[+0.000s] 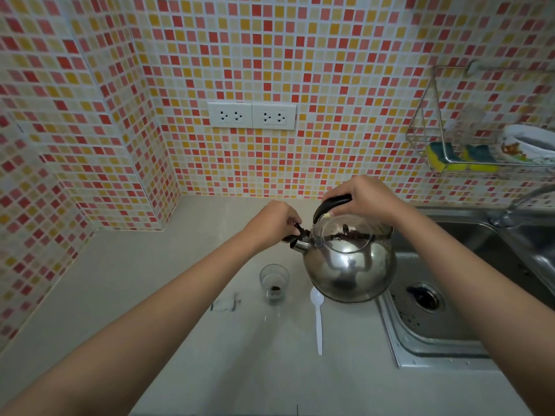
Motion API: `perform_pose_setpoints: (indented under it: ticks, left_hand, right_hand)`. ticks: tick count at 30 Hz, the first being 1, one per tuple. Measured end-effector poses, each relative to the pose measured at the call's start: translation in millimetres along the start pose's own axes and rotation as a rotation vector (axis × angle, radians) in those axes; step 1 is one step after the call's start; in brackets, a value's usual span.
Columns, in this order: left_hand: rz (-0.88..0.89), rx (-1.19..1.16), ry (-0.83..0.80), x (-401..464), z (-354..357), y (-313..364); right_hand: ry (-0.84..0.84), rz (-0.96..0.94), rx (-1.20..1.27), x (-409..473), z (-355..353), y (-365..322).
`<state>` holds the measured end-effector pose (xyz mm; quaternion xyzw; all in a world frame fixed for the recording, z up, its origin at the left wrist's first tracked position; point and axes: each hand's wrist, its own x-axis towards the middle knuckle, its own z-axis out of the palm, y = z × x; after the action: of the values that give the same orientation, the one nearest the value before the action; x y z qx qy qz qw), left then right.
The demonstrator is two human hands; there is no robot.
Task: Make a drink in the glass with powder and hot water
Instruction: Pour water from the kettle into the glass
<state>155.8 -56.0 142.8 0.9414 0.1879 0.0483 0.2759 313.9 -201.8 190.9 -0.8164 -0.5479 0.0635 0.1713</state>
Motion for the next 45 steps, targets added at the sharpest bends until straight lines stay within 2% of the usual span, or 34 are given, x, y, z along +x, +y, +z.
perform_pose_setpoints:
  ticks: [6,13,45]
  left_hand:
    - [-0.012,0.035,-0.071,-19,14,-8]
    - [-0.022,0.054,-0.081,-30,22,-17]
    - [-0.052,0.055,-0.099,-31,32,-28]
  right_hand:
    - [-0.094,-0.081,-0.126,-9,16,-19]
    - [-0.14,-0.132,-0.223,-10,26,-34]
    - [-0.244,-0.116,-0.254,-8,29,-50]
